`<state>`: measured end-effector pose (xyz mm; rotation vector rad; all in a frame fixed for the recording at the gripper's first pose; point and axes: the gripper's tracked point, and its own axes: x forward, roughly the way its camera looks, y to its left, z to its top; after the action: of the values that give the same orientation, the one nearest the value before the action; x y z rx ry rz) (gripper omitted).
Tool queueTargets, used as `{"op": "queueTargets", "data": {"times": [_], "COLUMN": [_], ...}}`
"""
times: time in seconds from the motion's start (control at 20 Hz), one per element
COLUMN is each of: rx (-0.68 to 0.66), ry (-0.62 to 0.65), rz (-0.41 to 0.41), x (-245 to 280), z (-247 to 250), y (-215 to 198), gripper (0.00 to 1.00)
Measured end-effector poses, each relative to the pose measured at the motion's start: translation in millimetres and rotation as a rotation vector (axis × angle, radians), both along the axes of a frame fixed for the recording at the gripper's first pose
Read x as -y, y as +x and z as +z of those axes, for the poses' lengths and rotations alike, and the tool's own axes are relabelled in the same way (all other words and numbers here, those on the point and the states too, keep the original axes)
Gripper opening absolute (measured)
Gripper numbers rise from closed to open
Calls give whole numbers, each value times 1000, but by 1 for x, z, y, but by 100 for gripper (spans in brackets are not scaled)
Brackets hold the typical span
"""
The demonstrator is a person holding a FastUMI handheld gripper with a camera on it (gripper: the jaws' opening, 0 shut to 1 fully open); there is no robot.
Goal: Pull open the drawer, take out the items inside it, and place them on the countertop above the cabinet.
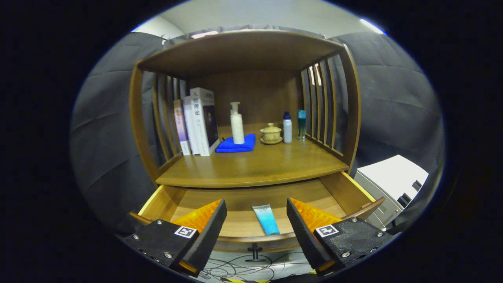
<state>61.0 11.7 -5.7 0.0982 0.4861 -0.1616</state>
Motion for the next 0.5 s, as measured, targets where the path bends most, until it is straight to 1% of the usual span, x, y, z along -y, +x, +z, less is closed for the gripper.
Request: {"op": "queueTargets", "data": {"times": [0.15,0.3,0.5], "rx": [-117,-237,-368], "ry": [9,-6,22], "rz": [-30,-27,-39], "x": [17,29,36], "z": [-28,-59,-88], "y": [20,28,38], "gripper": [94,94,94]}}
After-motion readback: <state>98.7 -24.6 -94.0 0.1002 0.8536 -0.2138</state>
